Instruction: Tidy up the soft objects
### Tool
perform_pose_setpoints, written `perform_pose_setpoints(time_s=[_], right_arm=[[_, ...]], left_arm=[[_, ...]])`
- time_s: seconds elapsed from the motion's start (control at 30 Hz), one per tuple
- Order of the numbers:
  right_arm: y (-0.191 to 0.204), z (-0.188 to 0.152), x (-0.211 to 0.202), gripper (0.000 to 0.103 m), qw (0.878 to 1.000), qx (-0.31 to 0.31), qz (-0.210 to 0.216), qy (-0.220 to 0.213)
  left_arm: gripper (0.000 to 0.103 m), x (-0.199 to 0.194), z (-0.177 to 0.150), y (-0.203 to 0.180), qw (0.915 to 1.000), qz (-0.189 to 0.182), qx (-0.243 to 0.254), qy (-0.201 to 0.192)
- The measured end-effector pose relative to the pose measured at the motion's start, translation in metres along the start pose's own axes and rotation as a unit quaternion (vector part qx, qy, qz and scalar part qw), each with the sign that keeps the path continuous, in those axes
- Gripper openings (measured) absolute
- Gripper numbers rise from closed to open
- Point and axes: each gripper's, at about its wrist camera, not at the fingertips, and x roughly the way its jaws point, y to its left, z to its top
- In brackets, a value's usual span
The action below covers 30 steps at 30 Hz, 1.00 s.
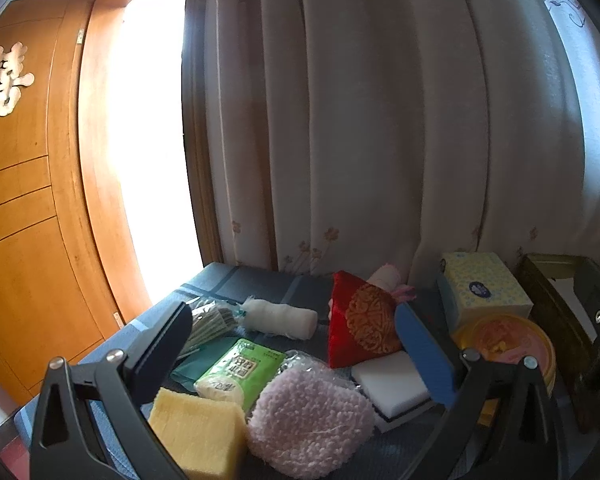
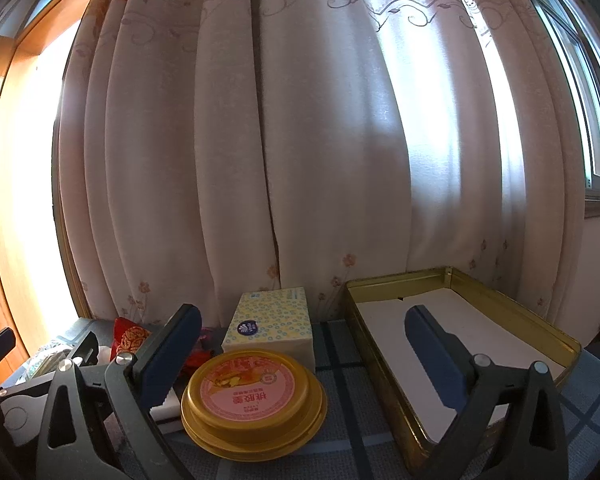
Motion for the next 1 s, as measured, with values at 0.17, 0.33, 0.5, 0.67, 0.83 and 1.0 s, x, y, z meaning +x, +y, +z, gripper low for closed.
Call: perform_pose_setpoints(time_s=[0.17,0.33,0.5,0.67,0.83,1.0], right_arm=[[0.0,0.0,0.0,0.103,1.0,0.001,0.001,-0.001],[0.0,0.001,0.0,0.103,1.0,0.0,0.0,-0.002],[0.0,0.0,-0.001,0.103,1.0,0.0,0.001,-0.002],[0.001,0.0,-0.001,0.103,1.0,-0.002,0.002,-0.002],[0.003,0.0,0.0,0.103,1.0,-0.007,0.005,-0.003],[0.003,-0.001,0.001,0.103,1.0,-0.009,0.006,-0.002]], left_arm=[[0.103,-0.001,0.001,0.001,1.0,0.0,0.0,0.001],[0.103,-0.002,0.0,0.001,1.0,-0.001,0.0,0.001],[0.103,-0.004,-0.001,0.001,1.0,-0.002,-0.001,0.004],[0.103,-0.01,-0.002,0.003,1.0,-0.005,-0.005,0.007],[0.103,-0.01,-0.003,0.007,0.9997,-0.001,-0.006,0.022],[0.103,-0.015,-0.004,0.013,0.9996,0.003,-0.009,0.026]])
